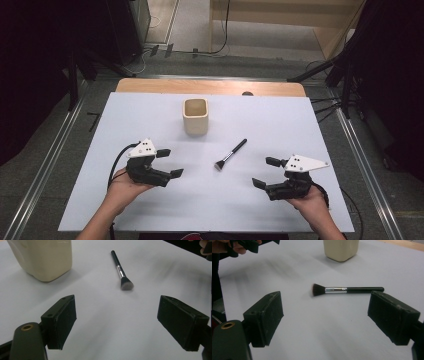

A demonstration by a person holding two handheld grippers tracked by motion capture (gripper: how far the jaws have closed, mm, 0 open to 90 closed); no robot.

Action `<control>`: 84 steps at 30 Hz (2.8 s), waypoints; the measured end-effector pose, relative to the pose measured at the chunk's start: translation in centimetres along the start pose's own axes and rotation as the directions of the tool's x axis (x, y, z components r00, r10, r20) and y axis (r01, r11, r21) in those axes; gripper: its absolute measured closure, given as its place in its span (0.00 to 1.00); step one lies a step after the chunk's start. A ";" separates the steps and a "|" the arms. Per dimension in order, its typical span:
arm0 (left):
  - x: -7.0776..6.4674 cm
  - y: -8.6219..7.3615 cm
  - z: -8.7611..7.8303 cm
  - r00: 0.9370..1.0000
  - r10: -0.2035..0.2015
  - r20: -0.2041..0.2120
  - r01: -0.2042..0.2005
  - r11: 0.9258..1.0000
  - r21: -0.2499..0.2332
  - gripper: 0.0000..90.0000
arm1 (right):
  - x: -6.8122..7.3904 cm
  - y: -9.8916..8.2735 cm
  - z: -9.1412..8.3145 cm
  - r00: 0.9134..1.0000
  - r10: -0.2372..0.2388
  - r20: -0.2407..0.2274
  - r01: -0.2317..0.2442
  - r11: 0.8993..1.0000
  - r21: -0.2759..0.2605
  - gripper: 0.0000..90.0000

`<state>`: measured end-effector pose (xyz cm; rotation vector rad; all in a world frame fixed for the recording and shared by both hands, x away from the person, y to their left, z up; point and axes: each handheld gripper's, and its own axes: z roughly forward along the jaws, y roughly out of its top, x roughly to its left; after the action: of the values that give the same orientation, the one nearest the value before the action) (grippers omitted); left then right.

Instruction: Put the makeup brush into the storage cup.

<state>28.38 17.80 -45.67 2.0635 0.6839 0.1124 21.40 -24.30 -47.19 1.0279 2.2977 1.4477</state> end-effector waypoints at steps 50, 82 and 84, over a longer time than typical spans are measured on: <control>-1.0 3.1 5.4 0.999 0.038 0.021 -0.036 0.997 -0.074 0.18 | 0.2 -0.1 0.3 1.000 -0.010 -0.021 0.011 1.000 0.026 0.16; -2.6 5.6 10.3 0.996 0.071 0.049 -0.067 0.995 -0.074 0.19 | 0.3 -0.1 0.3 0.999 -0.012 -0.032 0.013 1.000 0.029 0.16; -2.7 5.8 10.6 0.996 0.069 0.050 -0.065 0.995 -0.073 0.19 | 0.3 -0.1 0.3 0.999 -0.012 -0.032 0.013 0.999 0.029 0.16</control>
<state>32.16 5.99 -46.51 2.0143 0.5704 0.1185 21.29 -23.96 -47.37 1.0037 2.3499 1.4400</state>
